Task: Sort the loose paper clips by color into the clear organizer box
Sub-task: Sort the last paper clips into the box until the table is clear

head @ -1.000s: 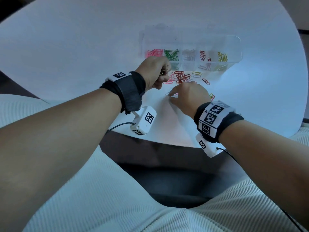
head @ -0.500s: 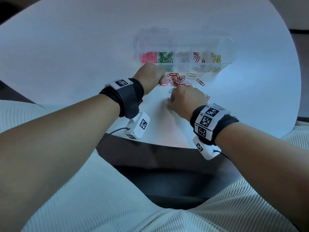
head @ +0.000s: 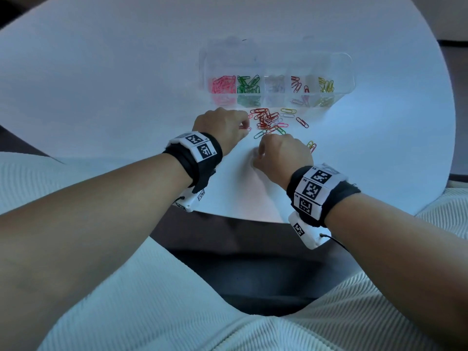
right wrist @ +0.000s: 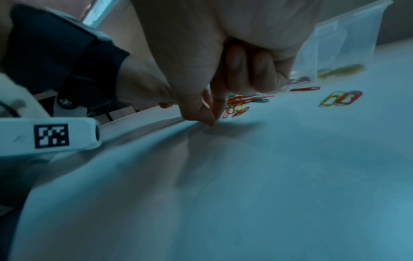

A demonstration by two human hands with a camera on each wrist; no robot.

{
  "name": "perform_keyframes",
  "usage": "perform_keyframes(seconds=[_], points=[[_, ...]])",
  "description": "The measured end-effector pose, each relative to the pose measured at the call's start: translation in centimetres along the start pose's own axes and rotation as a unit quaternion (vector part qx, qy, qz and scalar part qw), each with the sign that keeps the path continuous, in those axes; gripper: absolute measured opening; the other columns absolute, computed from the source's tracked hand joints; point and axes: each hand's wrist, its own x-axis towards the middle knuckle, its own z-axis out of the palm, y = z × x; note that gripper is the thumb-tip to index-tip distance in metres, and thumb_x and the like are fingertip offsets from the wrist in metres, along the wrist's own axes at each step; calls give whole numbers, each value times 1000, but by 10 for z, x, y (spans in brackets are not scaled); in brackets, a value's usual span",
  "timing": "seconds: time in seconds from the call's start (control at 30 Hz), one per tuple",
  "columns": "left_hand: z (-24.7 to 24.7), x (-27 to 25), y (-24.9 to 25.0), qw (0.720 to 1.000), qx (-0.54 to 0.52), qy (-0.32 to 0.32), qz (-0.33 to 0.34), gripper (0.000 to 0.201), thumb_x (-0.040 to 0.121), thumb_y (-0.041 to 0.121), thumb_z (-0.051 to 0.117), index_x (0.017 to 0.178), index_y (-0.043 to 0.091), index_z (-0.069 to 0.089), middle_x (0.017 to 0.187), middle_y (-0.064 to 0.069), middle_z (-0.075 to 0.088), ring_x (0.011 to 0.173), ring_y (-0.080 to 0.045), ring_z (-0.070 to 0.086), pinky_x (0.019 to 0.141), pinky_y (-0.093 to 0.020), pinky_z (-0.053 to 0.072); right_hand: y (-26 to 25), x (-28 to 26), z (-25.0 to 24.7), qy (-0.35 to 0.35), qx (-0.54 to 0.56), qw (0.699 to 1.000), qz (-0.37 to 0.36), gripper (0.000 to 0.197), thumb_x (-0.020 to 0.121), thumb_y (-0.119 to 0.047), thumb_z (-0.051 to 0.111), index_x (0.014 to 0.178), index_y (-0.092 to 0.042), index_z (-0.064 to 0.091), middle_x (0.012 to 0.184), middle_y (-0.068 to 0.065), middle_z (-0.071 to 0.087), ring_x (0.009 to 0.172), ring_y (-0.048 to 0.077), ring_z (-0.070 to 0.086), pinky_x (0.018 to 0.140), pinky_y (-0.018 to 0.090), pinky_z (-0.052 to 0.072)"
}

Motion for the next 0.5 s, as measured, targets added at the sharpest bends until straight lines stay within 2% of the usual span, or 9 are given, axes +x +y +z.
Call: perform_keyframes(seconds=[0.17, 0.3, 0.33, 0.43, 0.5], points=[[5, 1, 0, 999, -40, -9, -25, 15, 89, 42, 55, 97, 32, 63, 104, -1, 67, 92, -27, 60, 72, -29, 41, -4, 2, 0, -24, 10, 999, 21, 27, 88, -38, 52, 97, -13, 60, 91, 8, 59, 75, 29, 52, 67, 30, 44], [-1, 2, -6, 992, -118, -15, -52, 20, 83, 45, 61, 100, 35, 60, 90, 2, 64, 87, -25, 59, 72, -28, 43, -4, 2, -2, -39, -2, 999, 2, 28, 85, -39, 58, 94, -13, 60, 90, 8, 60, 74, 29, 54, 65, 30, 42], [-4, 2, -8, 991, -125, -12, -53, 24, 81, 47, 63, 103, 36, 60, 92, 1, 63, 89, -24, 59, 74, -28, 43, -4, 2, -3, -43, 2, 999, 1, 28, 83, -40, 59, 93, -13, 61, 90, 8, 61, 75, 29, 55, 65, 30, 44], [-11, 4, -13, 991, -127, 1, -44, 32, 79, 49, 67, 109, 37, 63, 114, 0, 64, 102, -25, 59, 83, -28, 44, 1, -1, -6, -35, 54, 998, 17, 23, 82, -37, 58, 86, -14, 60, 86, 6, 61, 77, 29, 57, 63, 30, 42], [-10, 4, -14, 993, -112, 1, -34, 29, 81, 49, 66, 108, 36, 67, 117, 2, 64, 104, -23, 59, 82, -27, 43, 5, -3, -8, -19, 108, 994, 26, 18, 83, -34, 53, 81, -16, 55, 82, 5, 59, 77, 30, 54, 62, 31, 38]])
